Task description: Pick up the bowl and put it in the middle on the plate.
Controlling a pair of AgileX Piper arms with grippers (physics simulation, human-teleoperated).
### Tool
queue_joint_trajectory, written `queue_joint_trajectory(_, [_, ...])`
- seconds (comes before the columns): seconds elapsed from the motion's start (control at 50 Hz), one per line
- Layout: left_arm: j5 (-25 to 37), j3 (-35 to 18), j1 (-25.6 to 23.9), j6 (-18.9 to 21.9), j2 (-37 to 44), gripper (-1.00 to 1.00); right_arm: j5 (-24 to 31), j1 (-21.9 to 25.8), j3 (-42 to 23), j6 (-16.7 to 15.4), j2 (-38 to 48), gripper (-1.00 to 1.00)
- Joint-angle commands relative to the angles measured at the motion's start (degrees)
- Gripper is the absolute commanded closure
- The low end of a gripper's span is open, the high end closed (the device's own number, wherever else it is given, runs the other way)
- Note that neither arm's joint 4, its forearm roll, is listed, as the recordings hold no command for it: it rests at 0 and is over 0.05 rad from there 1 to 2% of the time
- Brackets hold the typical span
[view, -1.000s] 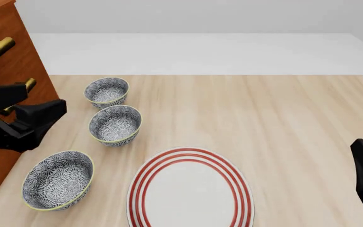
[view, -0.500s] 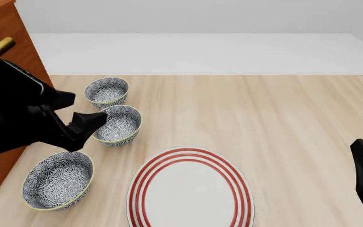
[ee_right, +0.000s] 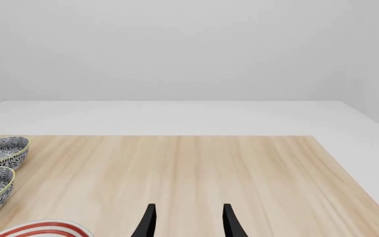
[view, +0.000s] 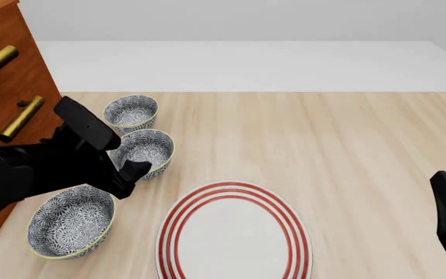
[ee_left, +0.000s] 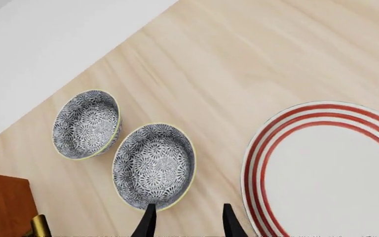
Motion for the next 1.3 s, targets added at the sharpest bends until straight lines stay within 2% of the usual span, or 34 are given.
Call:
queue_joint_trajectory(0.02, [-3.34, 1.12, 2.13, 3.12, 4.87, -1.0, -0.05, 0.02, -0.01, -0.04, 0.04, -1.0])
queue_joint_trajectory(0.24, [-3.52, -0.27, 2.88, 4.43, 8.87, -1.0, 0.07, 0.03, -0.06, -0.1, -0.05, -1.0])
queue_joint_trajectory(0.58, [-4.69, -2.96, 4.95, 9.46, 13.72, -1.0, -0.31, 0.05, 0.15, -0.19, 0.07, -1.0])
queue_joint_trajectory(1.3, [-8.55, -5.12, 3.87, 15.25, 23.37, -1.0, -0.28, 0.04, 0.08, 0.19, 0.28, -1.0])
